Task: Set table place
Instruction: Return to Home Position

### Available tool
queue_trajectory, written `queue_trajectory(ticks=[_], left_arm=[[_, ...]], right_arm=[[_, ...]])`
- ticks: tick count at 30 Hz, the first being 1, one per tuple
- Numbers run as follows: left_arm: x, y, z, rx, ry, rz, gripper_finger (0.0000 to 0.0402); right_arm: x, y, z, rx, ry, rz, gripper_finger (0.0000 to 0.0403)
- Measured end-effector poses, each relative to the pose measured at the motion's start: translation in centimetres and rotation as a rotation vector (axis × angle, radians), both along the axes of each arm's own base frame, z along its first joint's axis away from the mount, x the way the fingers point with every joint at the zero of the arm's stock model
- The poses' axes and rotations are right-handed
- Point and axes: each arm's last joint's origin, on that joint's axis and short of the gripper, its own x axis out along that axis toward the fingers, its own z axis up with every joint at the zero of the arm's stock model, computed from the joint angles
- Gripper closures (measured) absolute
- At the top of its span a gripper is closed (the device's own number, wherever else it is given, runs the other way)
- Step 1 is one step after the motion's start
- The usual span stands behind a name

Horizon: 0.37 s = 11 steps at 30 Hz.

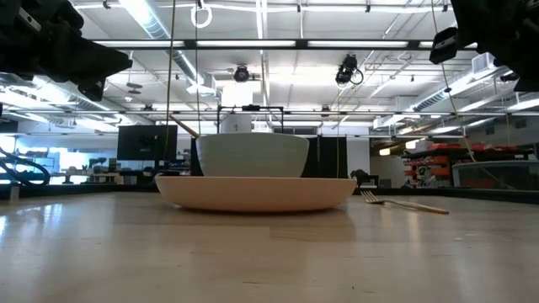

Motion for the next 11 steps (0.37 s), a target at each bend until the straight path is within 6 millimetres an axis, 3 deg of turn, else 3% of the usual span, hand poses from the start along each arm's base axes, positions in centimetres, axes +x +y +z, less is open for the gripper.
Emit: queue_trajectory(ticks=[11], left_arm=[[0.00, 0.00, 0.00, 0.000, 0.000, 0.000, 0.0343]], right_arm=[[0.00, 0.00, 0.01, 0.000, 0.000, 0.000, 0.0374]])
